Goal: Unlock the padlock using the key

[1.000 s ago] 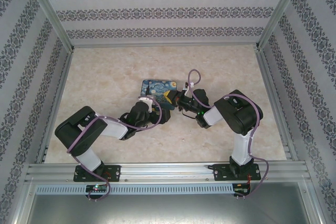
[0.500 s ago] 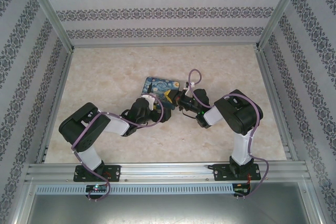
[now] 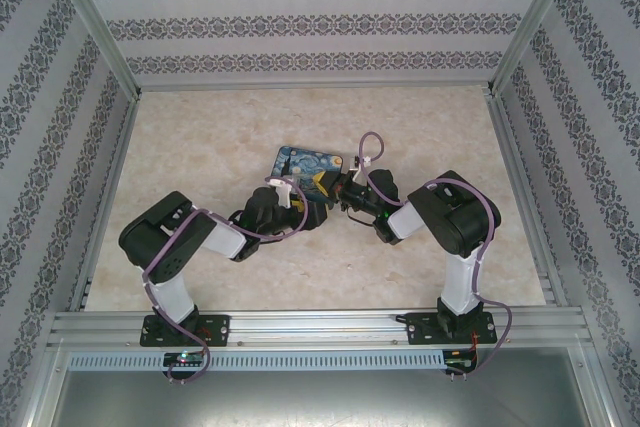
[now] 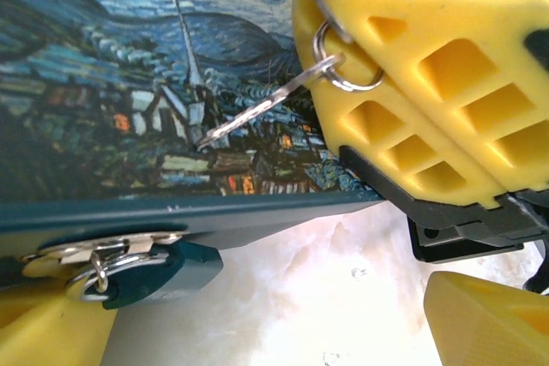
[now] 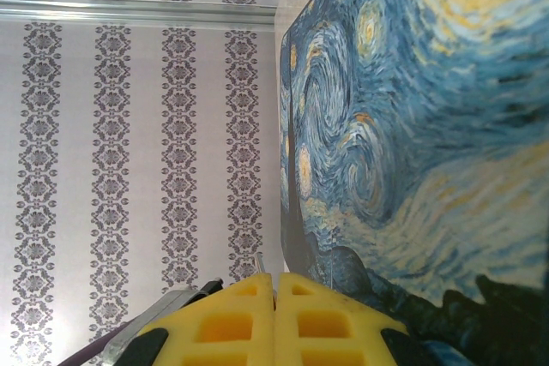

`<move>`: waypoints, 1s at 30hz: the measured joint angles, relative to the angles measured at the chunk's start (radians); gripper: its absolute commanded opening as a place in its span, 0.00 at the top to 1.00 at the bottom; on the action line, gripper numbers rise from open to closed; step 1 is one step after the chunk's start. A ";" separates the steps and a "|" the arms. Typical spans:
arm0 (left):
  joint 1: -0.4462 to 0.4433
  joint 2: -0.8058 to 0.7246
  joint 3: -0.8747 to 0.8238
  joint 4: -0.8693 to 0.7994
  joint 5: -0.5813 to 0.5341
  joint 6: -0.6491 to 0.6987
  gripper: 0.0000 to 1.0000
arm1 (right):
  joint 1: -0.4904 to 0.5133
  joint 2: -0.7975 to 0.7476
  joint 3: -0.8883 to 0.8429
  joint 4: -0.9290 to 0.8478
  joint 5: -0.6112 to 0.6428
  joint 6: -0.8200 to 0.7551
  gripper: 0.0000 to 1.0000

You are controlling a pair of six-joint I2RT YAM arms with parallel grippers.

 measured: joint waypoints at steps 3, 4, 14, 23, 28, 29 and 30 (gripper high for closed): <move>0.000 0.017 -0.010 0.051 0.000 -0.028 0.10 | 0.000 0.000 0.000 0.000 0.000 0.000 1.00; 0.000 0.025 -0.016 0.075 -0.003 -0.037 0.10 | 0.000 0.000 0.000 0.000 0.000 0.000 1.00; 0.001 0.091 -0.081 0.301 -0.041 -0.168 0.20 | 0.000 0.000 0.000 0.000 0.000 0.000 1.00; -0.002 0.090 -0.093 0.319 -0.051 -0.222 0.25 | 0.000 0.002 0.000 0.004 0.000 0.000 1.00; -0.002 0.097 -0.093 0.326 -0.055 -0.237 0.30 | 0.000 0.006 0.000 0.014 0.000 0.001 1.00; -0.002 0.103 -0.093 0.329 -0.056 -0.241 0.31 | 0.000 0.007 0.000 0.015 0.000 0.001 1.00; -0.002 0.113 -0.093 0.342 -0.060 -0.243 0.32 | 0.000 0.008 0.000 0.016 0.000 0.001 1.00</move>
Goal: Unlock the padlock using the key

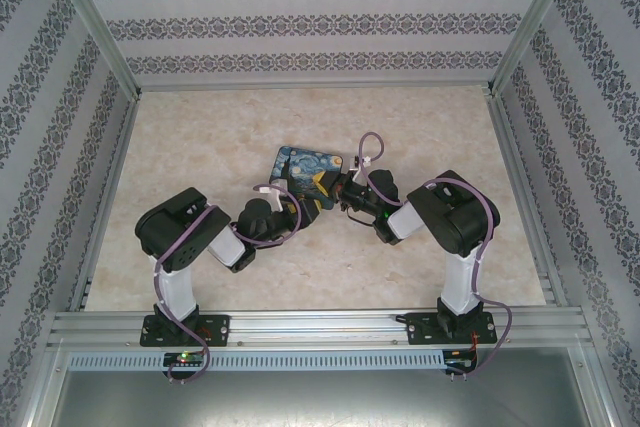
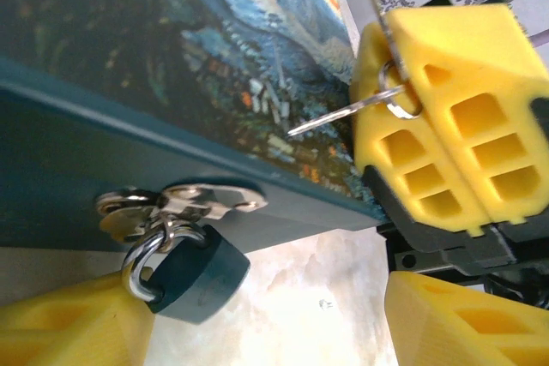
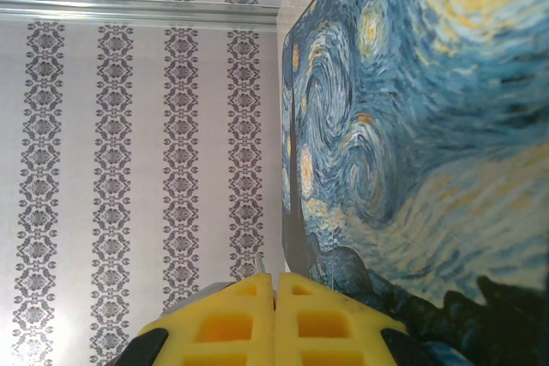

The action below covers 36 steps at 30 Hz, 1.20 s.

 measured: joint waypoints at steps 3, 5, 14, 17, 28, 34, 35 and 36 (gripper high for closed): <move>-0.001 0.027 0.004 0.037 -0.007 -0.008 0.35 | 0.000 0.001 0.000 0.002 0.000 0.000 1.00; -0.003 0.040 0.008 0.054 -0.014 -0.018 0.35 | 0.000 0.001 0.000 0.003 0.000 0.003 1.00; -0.019 0.045 0.007 0.061 -0.054 -0.051 0.45 | 0.000 0.002 0.000 0.005 0.000 0.003 1.00; -0.020 0.045 0.000 0.061 -0.070 -0.056 0.48 | 0.000 0.008 0.000 0.015 0.000 0.004 1.00; -0.021 0.045 0.000 0.064 -0.105 -0.077 0.58 | 0.000 0.013 0.000 0.027 0.000 0.007 1.00; -0.026 0.045 0.000 0.064 -0.116 -0.079 0.58 | 0.000 0.014 0.000 0.029 0.000 0.007 1.00; -0.026 0.045 0.000 0.064 -0.117 -0.079 0.59 | 0.000 0.014 0.000 0.029 0.000 0.007 1.00; -0.026 0.045 0.000 0.063 -0.117 -0.079 0.59 | 0.000 0.014 0.000 0.029 0.000 0.007 1.00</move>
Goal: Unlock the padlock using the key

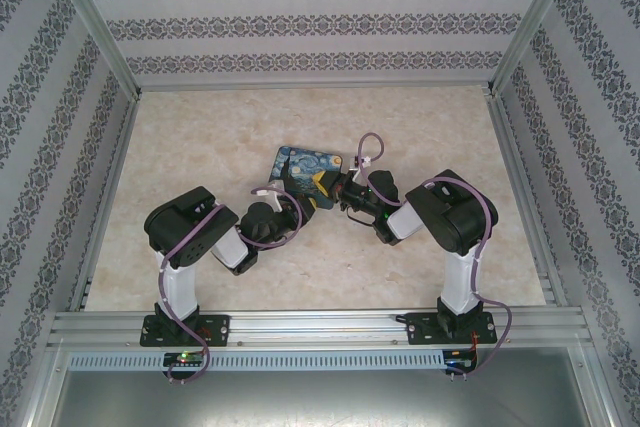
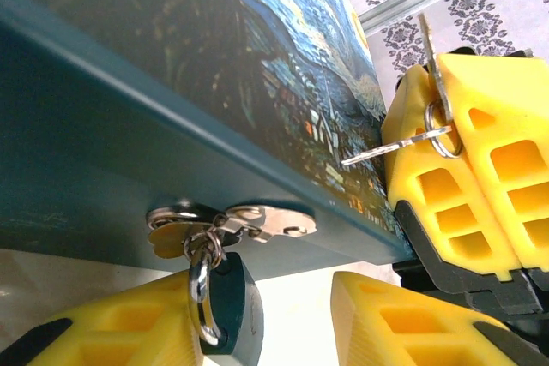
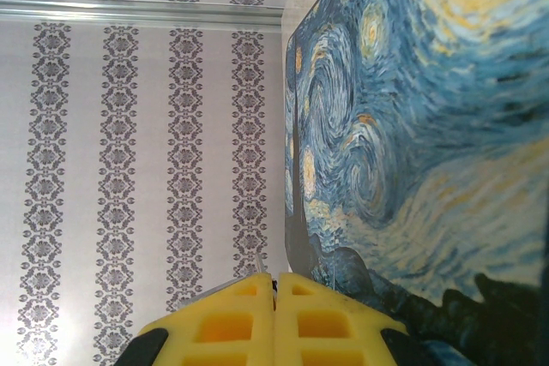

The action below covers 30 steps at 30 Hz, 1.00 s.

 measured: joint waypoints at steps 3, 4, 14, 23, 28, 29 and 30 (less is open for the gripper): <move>0.000 0.000 0.000 0.000 -0.003 0.000 0.62 | 0.000 0.000 0.000 0.000 0.000 0.000 1.00; 0.000 0.000 0.000 0.000 -0.006 -0.001 0.64 | 0.000 0.000 0.000 0.000 0.000 0.000 1.00; 0.000 0.007 0.000 0.000 -0.014 -0.001 0.69 | 0.000 0.001 0.000 0.001 0.000 0.000 1.00; 0.000 0.007 0.000 -0.008 -0.024 -0.004 0.78 | 0.000 0.001 0.000 0.001 0.000 0.002 1.00; 0.000 0.007 0.000 -0.023 -0.034 -0.006 0.83 | 0.000 0.001 0.000 0.001 0.000 0.012 1.00; 0.000 0.007 0.000 -0.027 -0.036 -0.007 0.85 | -0.002 0.001 0.000 0.000 0.000 0.015 1.00; 0.000 0.007 0.000 -0.028 -0.037 -0.008 0.87 | -0.005 0.001 0.001 0.000 0.000 0.017 1.00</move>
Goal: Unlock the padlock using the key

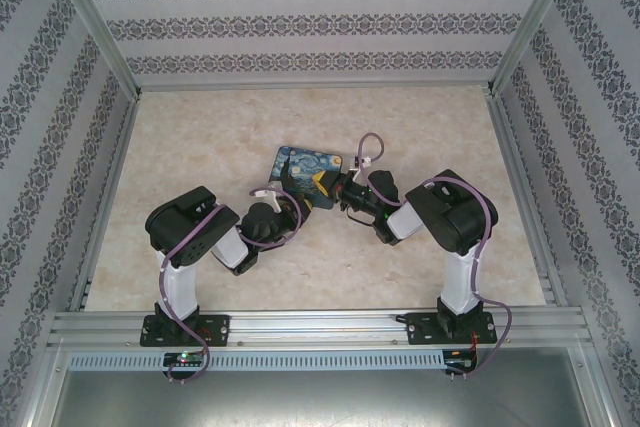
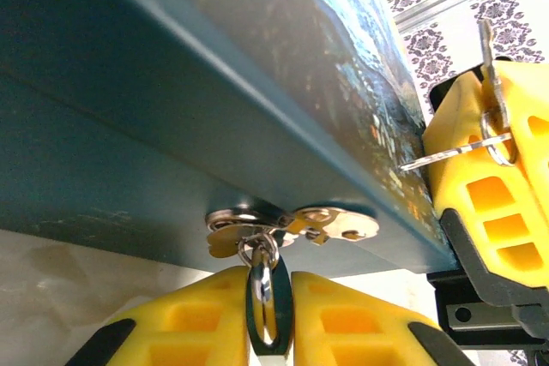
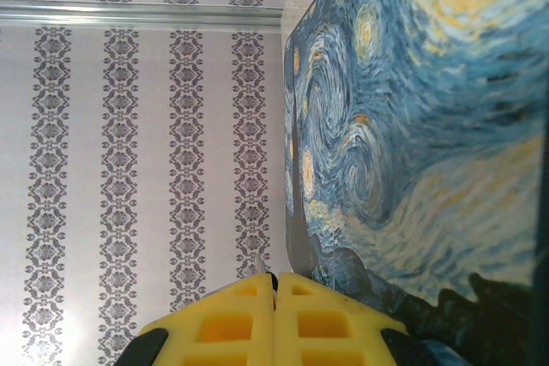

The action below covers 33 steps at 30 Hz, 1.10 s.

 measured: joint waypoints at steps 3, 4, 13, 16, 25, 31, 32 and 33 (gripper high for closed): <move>0.000 0.000 0.000 0.000 0.001 -0.003 0.93 | -0.003 -0.001 0.003 -0.005 -0.003 0.006 1.00; 0.000 0.000 0.000 -0.001 0.000 -0.004 0.95 | -0.008 -0.003 0.007 -0.014 -0.005 0.006 1.00; 0.000 -0.024 0.000 -0.041 0.000 -0.018 1.00 | -0.047 -0.168 0.018 -0.240 -0.023 -0.039 1.00; 0.000 -0.051 0.000 -0.077 -0.003 -0.024 1.00 | -0.050 -0.266 0.010 -0.299 -0.032 -0.083 1.00; 0.000 -0.143 0.000 -0.208 -0.005 -0.056 1.00 | -0.048 -0.488 -0.160 -0.448 -0.052 -0.191 1.00; 0.000 -0.237 0.013 -0.352 0.007 -0.072 1.00 | 0.014 -0.560 -0.242 -0.525 -0.047 -0.227 1.00; 0.000 -0.256 0.020 -0.385 0.009 -0.075 1.00 | 0.032 -0.572 -0.257 -0.526 -0.040 -0.233 1.00; 0.000 -0.273 0.026 -0.410 0.010 -0.076 1.00 | 0.050 -0.583 -0.274 -0.531 -0.033 -0.237 1.00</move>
